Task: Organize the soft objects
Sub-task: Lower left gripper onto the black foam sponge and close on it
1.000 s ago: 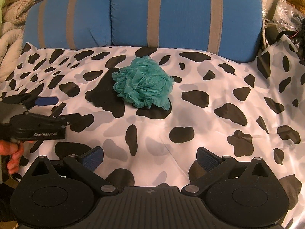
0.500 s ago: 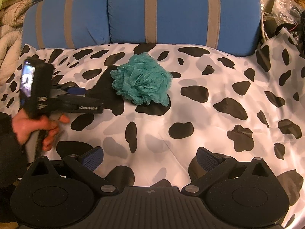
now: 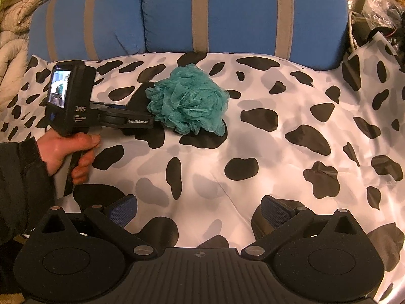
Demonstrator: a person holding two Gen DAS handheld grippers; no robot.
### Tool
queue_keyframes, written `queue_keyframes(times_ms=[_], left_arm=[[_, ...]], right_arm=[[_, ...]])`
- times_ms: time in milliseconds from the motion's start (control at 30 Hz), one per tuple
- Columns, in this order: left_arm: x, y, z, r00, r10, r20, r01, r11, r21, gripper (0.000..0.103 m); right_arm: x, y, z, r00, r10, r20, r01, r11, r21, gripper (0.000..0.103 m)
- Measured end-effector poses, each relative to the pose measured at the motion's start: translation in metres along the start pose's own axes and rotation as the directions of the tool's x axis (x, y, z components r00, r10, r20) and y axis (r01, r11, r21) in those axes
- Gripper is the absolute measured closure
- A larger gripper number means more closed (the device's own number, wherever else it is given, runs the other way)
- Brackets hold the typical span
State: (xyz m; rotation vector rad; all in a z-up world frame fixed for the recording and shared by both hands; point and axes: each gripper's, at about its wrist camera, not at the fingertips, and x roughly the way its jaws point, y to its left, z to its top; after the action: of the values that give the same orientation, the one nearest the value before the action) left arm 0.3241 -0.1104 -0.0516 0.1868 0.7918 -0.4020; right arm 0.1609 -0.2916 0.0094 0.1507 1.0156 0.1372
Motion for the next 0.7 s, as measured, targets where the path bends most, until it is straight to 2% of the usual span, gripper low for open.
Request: queue_keyframes(times_ms=[333, 700], left_arm=[[-0.035, 0.006, -0.006, 0.999, 0.035, 0.005, -0.035, 0.999, -0.019, 0.047], [-0.110, 0.007, -0.007, 0.994, 0.022, 0.109, -0.015, 0.998, -0.067, 0.047]], right_arm=[[0.003, 0.003, -0.001, 1.000, -0.016, 0.012, 0.016, 1.000, -0.016, 0.000], [0.006, 0.014, 0.008, 0.998, -0.006, 0.066, 0.009, 0.999, -0.040, 0.000]])
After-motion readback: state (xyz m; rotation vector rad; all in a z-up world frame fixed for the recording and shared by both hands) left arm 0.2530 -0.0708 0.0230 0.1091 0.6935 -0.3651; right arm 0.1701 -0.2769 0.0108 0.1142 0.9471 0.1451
